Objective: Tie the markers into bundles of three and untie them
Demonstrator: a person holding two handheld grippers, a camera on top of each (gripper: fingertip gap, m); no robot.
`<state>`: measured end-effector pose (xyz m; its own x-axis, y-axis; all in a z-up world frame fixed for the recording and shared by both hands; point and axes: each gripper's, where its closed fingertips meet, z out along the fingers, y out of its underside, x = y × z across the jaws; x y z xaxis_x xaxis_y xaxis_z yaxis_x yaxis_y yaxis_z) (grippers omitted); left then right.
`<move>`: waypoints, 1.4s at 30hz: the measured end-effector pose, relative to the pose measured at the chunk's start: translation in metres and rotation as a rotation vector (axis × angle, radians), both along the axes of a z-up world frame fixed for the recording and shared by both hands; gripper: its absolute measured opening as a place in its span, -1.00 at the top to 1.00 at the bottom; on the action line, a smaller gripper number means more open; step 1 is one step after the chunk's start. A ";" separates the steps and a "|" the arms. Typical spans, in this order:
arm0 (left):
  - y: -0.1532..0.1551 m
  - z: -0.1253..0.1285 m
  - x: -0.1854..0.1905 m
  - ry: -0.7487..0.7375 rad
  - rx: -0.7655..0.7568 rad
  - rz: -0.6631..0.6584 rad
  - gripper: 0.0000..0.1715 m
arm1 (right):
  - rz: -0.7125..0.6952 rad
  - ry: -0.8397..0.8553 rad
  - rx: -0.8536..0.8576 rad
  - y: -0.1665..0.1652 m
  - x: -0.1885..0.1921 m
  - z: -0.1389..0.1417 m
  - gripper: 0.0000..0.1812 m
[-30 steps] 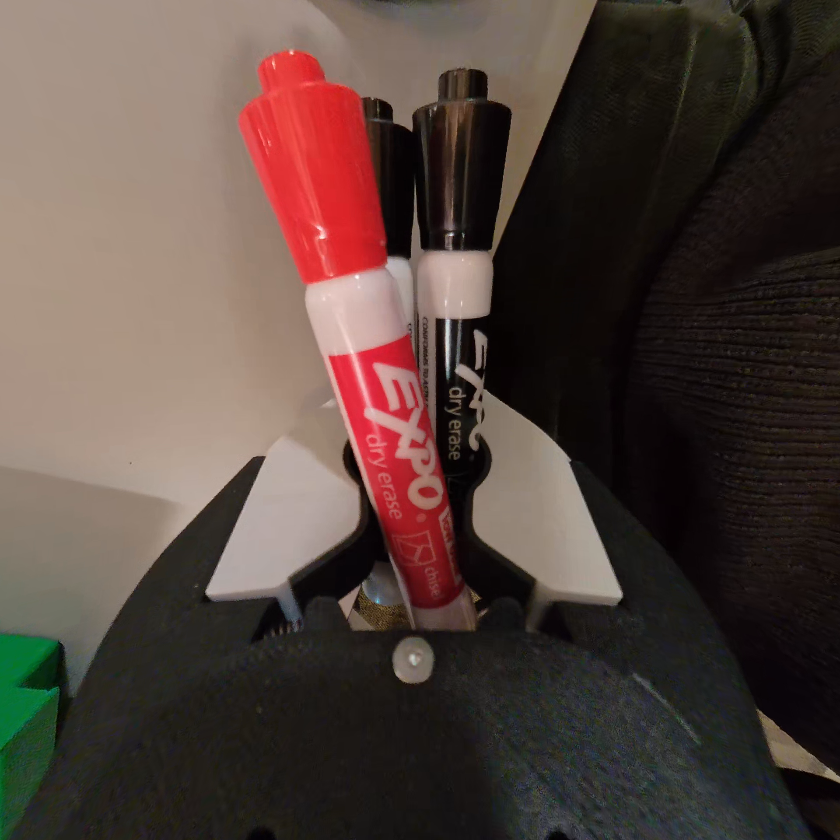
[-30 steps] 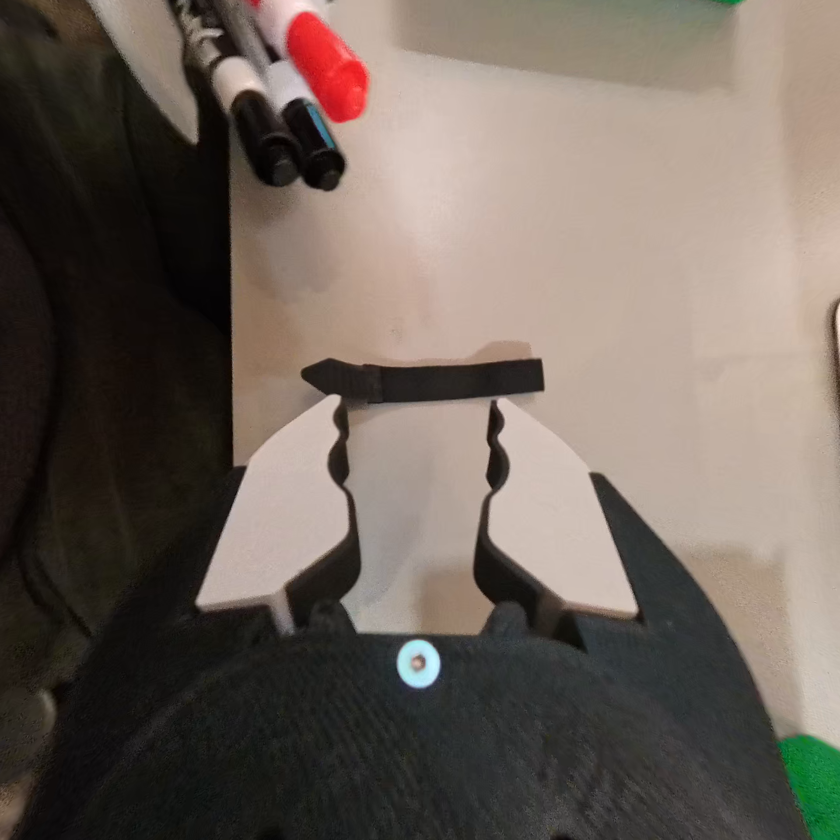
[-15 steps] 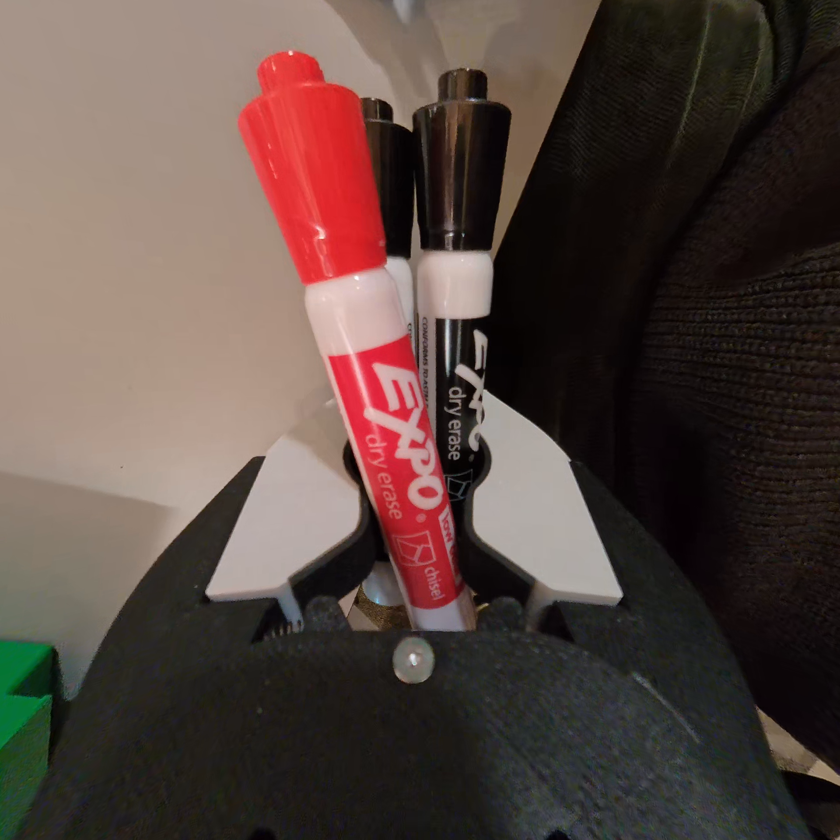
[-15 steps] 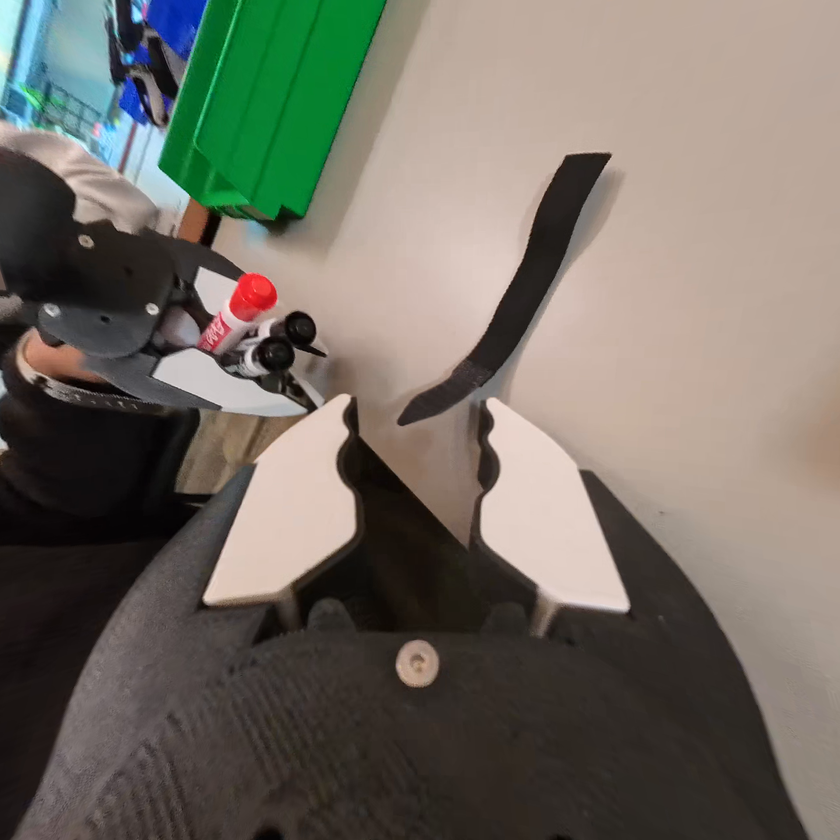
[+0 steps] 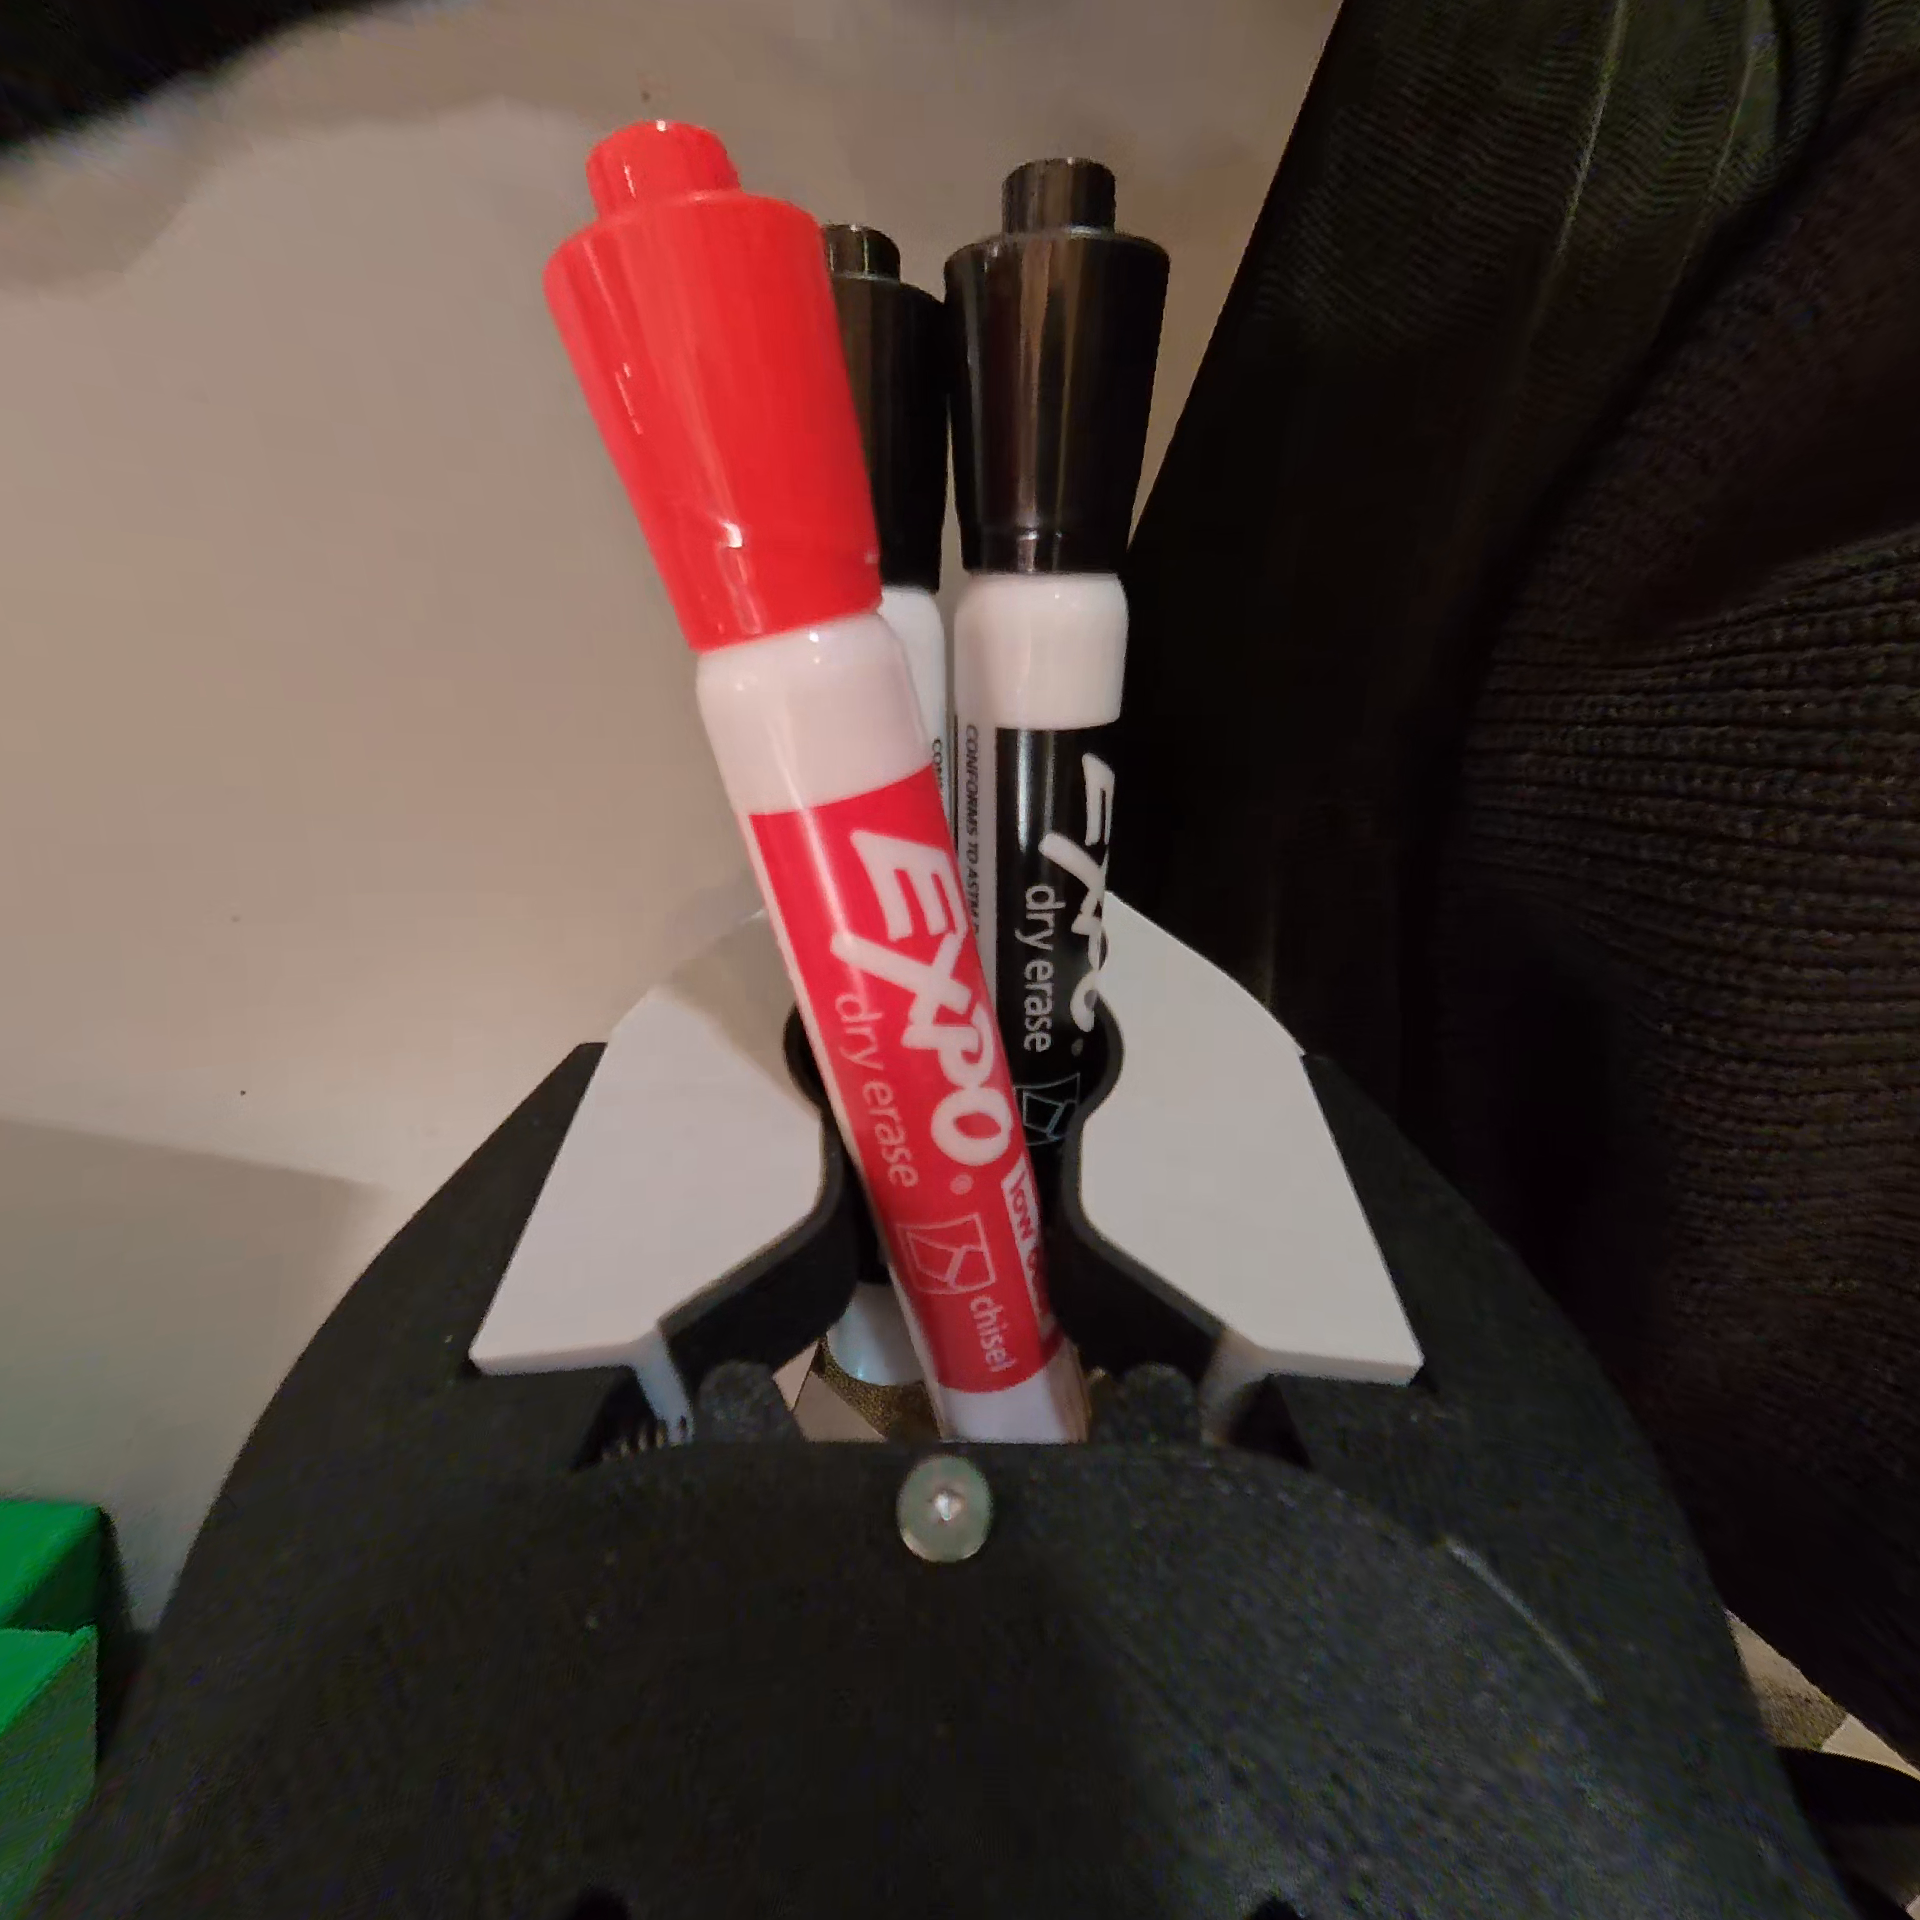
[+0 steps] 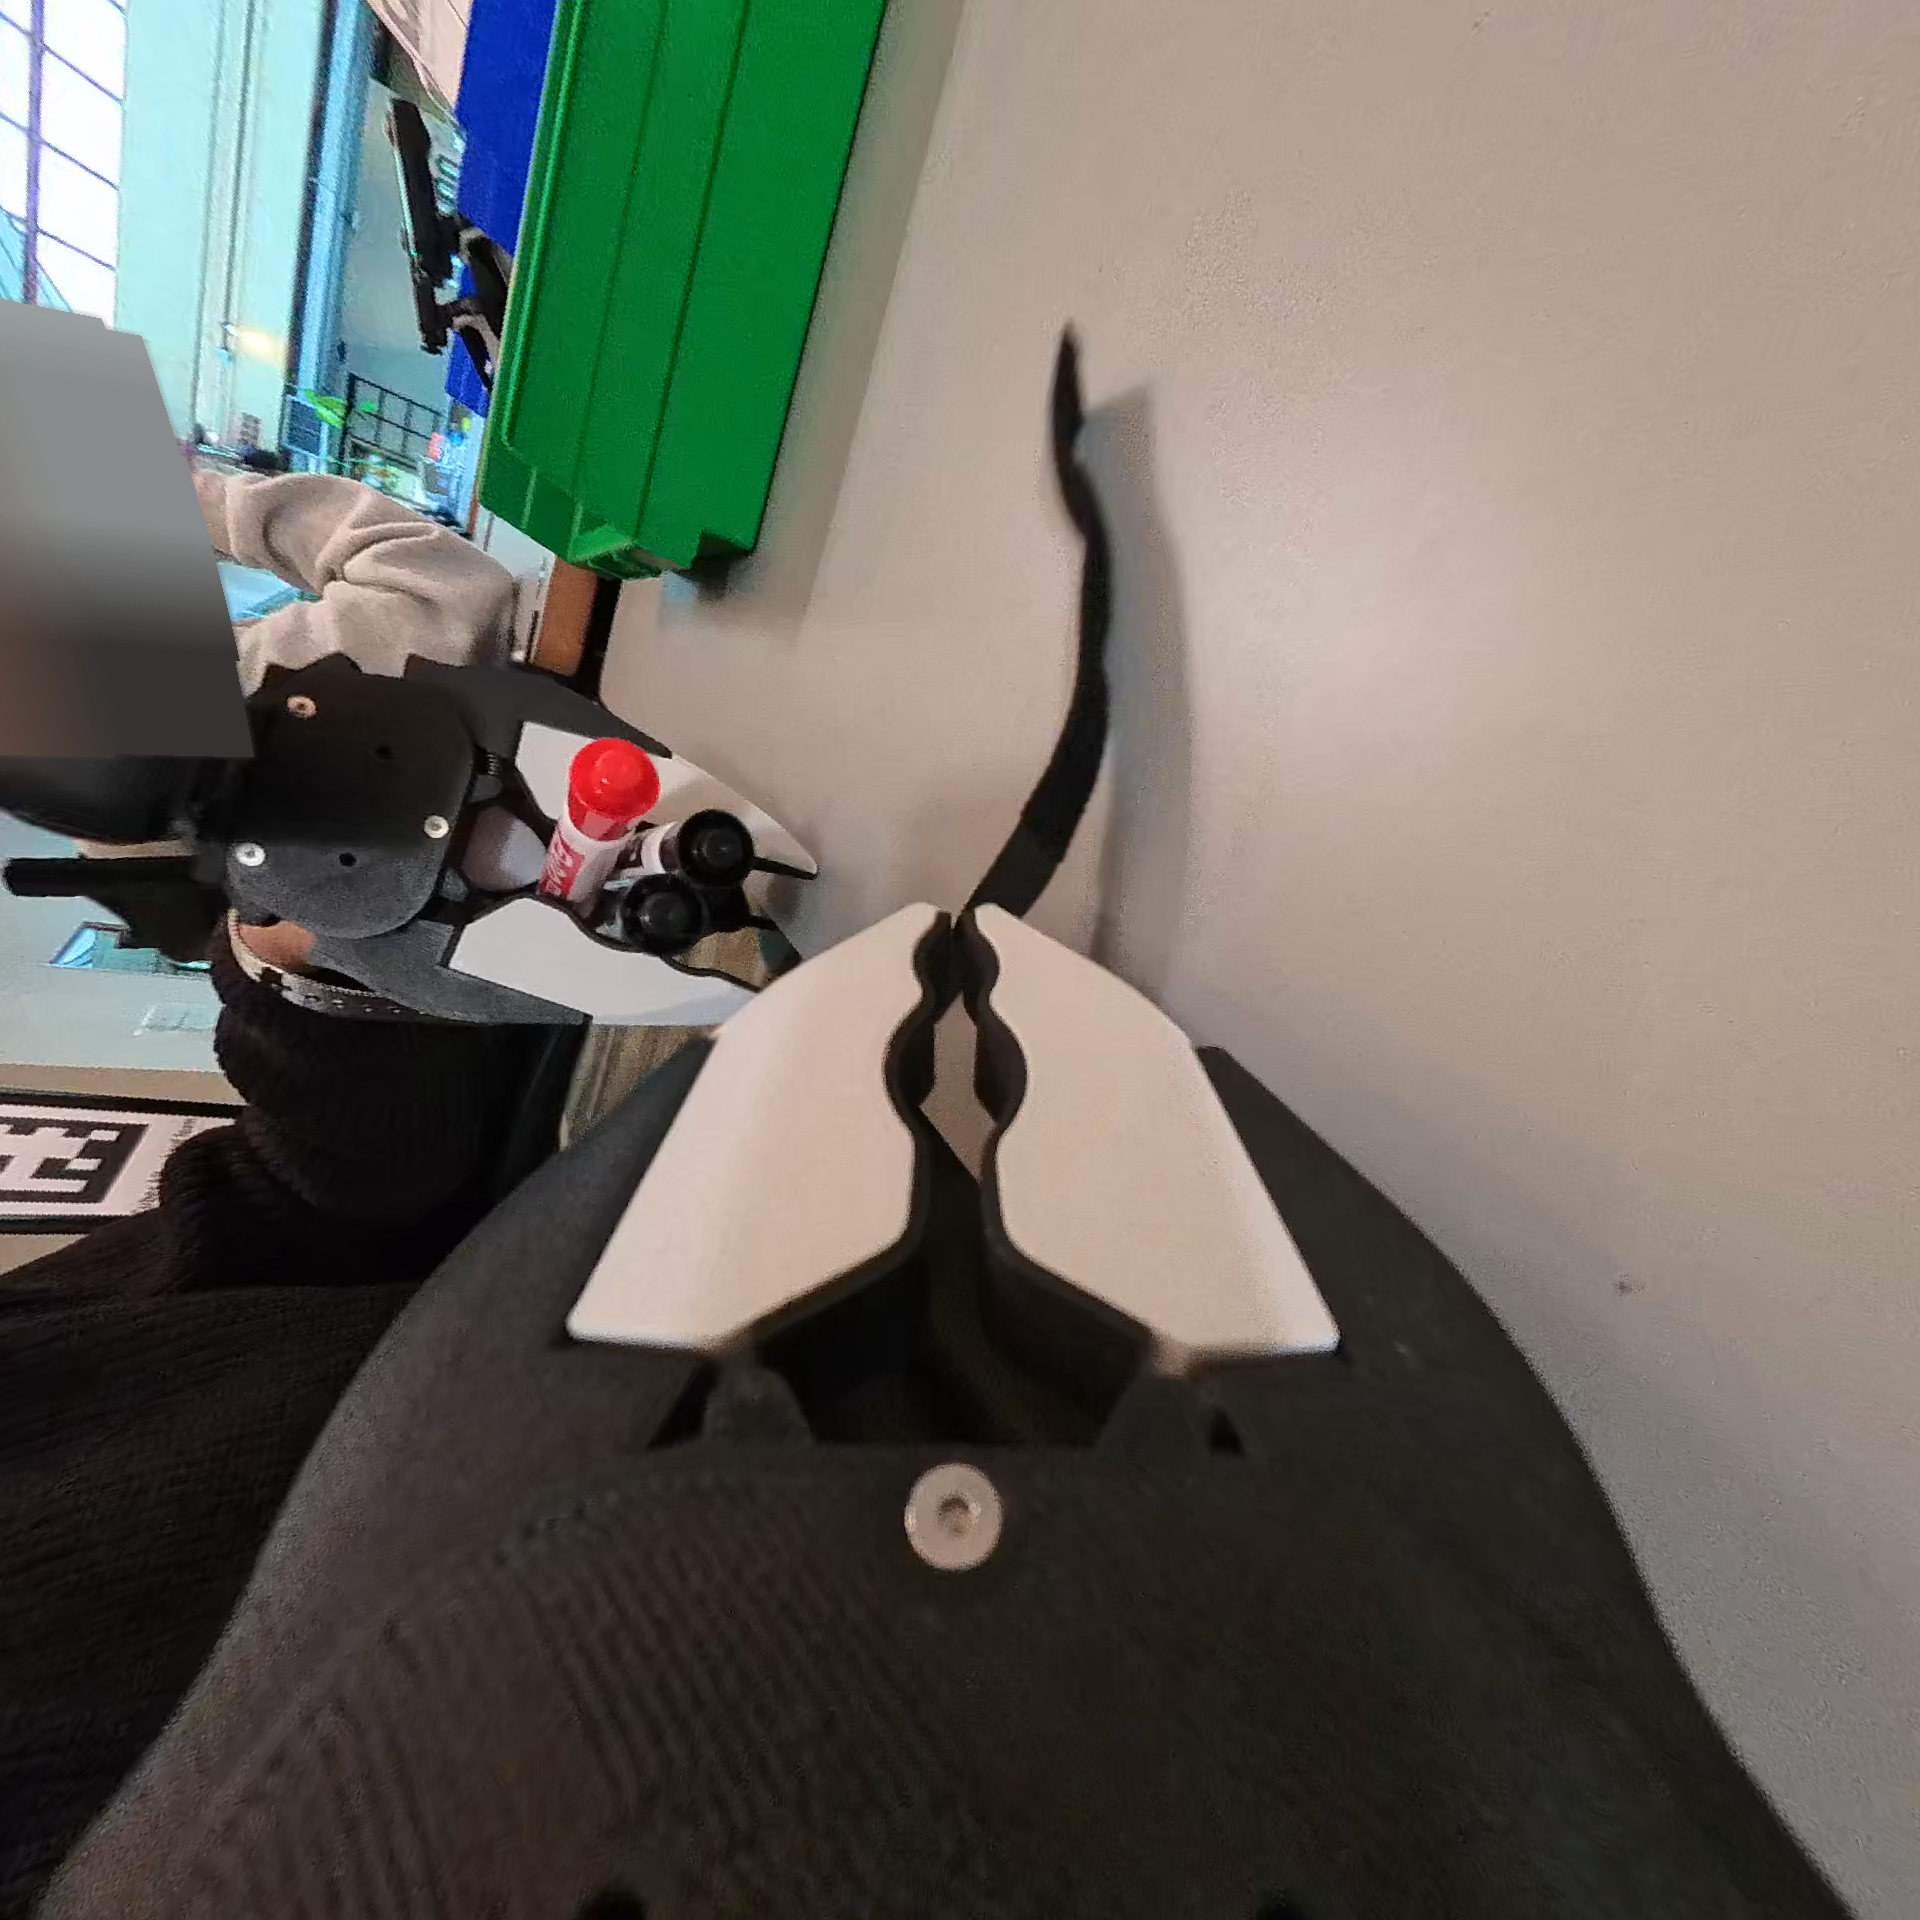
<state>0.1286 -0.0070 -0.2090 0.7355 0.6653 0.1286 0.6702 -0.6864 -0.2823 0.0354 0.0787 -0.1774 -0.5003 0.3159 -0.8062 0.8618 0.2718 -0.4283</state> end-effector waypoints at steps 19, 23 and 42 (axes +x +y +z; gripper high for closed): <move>-0.002 0.000 0.000 -0.002 -0.003 0.006 0.50 | 0.009 0.748 0.491 0.059 -0.034 0.005 0.98; -0.002 0.000 0.001 -0.002 -0.005 0.006 0.50 | 0.109 0.728 0.459 0.043 -0.008 0.001 0.75; 0.002 0.000 0.001 -0.016 0.004 0.001 0.51 | 1.002 1.171 0.468 0.051 -0.060 -0.014 0.13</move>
